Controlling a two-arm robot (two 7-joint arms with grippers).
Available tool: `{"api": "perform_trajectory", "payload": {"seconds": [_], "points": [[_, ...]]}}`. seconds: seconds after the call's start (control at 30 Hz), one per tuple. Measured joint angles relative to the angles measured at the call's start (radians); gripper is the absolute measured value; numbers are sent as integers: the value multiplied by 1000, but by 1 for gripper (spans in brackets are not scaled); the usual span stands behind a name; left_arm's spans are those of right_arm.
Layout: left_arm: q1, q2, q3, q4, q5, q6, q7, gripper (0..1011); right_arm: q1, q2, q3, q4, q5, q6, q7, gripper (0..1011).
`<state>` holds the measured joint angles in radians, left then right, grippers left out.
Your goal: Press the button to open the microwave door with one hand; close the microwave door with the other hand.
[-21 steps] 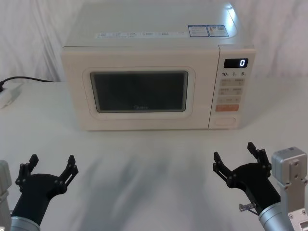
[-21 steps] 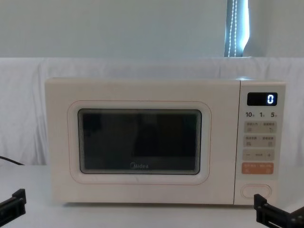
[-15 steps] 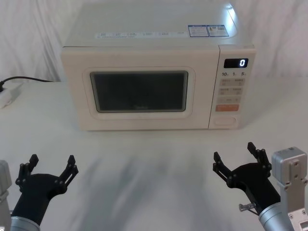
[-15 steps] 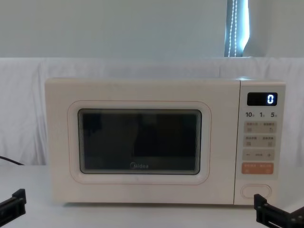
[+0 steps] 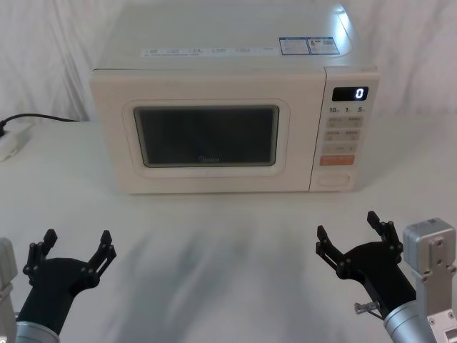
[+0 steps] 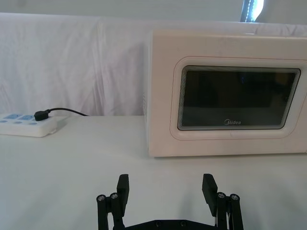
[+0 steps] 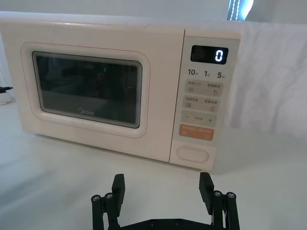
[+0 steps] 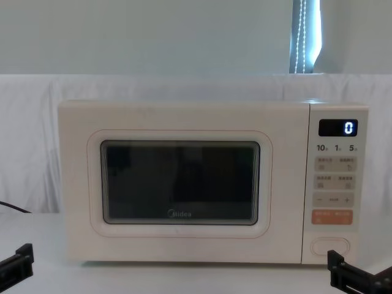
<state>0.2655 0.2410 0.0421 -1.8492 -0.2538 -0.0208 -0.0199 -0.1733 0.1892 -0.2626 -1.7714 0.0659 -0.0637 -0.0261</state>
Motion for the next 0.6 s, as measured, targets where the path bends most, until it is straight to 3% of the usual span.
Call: {"api": "perform_trajectory", "payload": {"seconds": [0.6], "points": [[0, 0, 0, 0, 0, 0, 0, 1001, 0, 0, 0, 0, 0, 0, 0, 1002]]}}
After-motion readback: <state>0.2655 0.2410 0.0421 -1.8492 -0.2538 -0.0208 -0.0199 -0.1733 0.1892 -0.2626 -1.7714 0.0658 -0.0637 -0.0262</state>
